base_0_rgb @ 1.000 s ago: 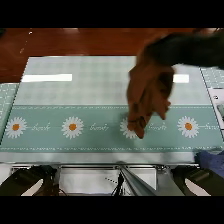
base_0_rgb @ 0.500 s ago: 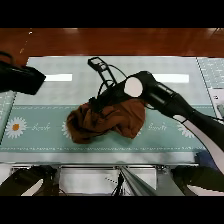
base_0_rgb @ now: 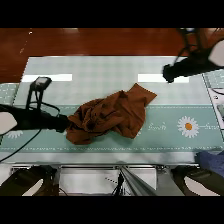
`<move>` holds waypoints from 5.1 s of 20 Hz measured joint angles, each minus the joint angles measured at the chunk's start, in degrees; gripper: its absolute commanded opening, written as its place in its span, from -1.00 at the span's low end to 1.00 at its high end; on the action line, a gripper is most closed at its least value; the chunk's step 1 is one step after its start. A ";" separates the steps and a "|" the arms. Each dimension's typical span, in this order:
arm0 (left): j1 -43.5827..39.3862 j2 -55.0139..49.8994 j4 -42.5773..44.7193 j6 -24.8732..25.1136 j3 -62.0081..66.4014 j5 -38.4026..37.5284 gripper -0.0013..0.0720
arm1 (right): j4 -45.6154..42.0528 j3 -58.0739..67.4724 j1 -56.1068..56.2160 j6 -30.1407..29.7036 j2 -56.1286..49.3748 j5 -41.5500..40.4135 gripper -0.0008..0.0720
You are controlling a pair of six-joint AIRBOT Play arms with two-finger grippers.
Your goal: Fold the shirts.
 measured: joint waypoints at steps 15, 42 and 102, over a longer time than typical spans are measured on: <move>0.00 -7.98 -28.48 0.09 -14.27 26.91 0.38 | 22.14 -14.73 -23.89 -9.84 1.60 0.72 0.50; -0.04 -2.14 -32.22 3.02 -13.05 33.44 -0.91 | 46.47 -16.44 -12.20 -11.91 -27.08 -14.73 -0.18; 25.31 -34.27 -29.00 28.15 10.97 29.79 -0.61 | 17.79 36.11 -10.01 0.35 -44.61 -7.21 -0.82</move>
